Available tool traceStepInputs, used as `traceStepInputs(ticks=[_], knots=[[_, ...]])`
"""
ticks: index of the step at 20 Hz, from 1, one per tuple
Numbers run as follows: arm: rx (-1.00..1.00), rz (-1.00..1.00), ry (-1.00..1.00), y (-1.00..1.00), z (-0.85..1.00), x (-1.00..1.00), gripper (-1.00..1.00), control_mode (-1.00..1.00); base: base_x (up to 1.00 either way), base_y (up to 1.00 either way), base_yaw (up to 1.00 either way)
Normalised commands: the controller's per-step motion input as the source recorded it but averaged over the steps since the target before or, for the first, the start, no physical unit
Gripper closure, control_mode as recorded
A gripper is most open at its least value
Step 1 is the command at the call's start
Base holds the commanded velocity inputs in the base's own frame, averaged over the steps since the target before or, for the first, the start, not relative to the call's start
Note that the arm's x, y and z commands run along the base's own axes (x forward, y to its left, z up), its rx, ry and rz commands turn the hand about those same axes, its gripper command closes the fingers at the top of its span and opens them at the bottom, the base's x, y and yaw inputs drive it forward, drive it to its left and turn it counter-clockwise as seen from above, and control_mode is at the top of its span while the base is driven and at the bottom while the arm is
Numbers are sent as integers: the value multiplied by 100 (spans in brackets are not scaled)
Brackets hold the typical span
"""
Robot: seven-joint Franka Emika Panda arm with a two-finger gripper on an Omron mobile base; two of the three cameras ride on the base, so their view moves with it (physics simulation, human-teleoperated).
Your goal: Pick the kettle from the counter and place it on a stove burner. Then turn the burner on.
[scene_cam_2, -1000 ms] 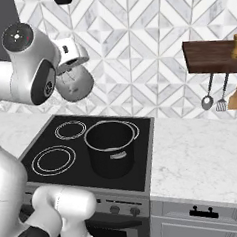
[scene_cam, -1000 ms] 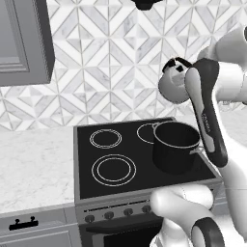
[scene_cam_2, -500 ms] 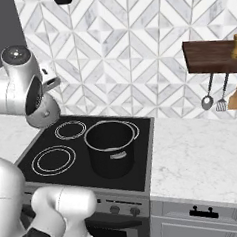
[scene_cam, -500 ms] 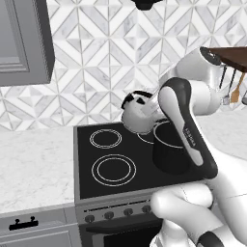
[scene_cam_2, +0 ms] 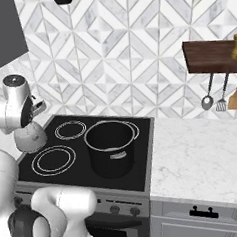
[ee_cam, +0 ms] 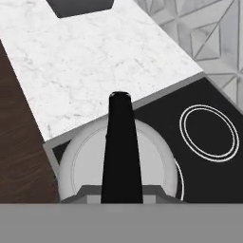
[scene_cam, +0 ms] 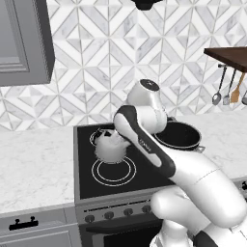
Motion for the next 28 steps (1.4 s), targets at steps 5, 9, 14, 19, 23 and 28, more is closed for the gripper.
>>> traceStepInputs(ticks=[5,9,14,19,23,28], knots=[[-23,0,2,27,-76,40,100,-100,0,0,0],[-16,0,-1,-39,-85,21,100,-100,0,0,0],[-5,0,1,-14,-61,20,100,-100,0,0,0],[0,0,11,5,-27,14,100,-100,0,0,0],[0,0,3,0,-32,57,100,-100,0,0,0],[2,-1,1,0,-3,27,100,-100,0,0,0]])
